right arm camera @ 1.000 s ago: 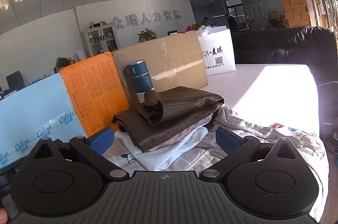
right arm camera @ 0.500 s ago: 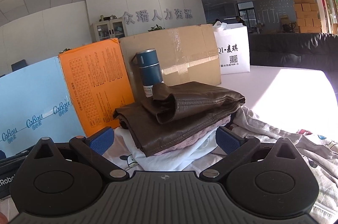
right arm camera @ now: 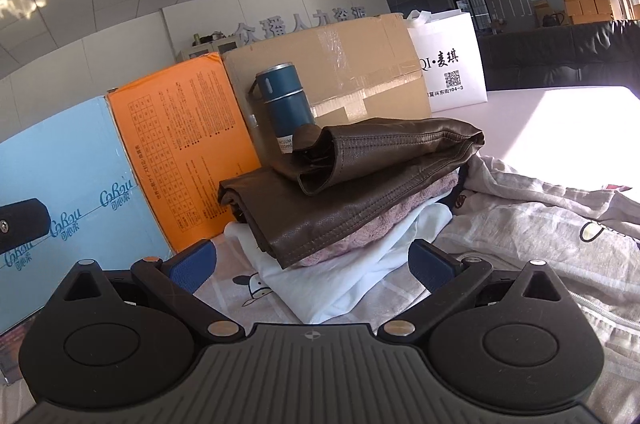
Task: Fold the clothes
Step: 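Swing both tools toward the cream knit sweater beside the blue boxes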
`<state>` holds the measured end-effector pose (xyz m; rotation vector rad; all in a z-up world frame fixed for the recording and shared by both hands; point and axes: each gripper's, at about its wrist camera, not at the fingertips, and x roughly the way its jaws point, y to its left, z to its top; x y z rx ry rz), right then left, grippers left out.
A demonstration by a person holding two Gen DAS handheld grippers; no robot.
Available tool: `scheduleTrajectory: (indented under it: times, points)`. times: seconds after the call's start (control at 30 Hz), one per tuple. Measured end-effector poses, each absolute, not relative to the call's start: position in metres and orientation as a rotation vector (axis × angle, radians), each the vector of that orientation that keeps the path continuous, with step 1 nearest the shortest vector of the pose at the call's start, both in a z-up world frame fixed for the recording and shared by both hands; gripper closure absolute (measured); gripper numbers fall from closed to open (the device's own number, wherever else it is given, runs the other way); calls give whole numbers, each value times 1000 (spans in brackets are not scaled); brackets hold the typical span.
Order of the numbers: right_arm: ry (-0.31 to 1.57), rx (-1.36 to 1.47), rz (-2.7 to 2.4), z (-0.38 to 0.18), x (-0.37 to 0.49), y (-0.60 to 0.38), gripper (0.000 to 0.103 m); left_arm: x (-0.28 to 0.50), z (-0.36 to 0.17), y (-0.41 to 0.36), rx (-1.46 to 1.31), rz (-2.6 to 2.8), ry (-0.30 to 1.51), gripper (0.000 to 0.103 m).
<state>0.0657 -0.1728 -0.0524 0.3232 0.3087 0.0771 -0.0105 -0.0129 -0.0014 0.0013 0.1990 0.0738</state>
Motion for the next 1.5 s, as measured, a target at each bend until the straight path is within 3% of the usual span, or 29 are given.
scheduleTrajectory:
  times: [0.7, 1.5]
  points:
    - [324, 406, 382, -59, 57, -158, 0, -51, -2, -11, 78, 234, 185, 0]
    - [318, 412, 711, -45, 23, -139, 0, -193, 11, 79, 49, 629, 195, 0]
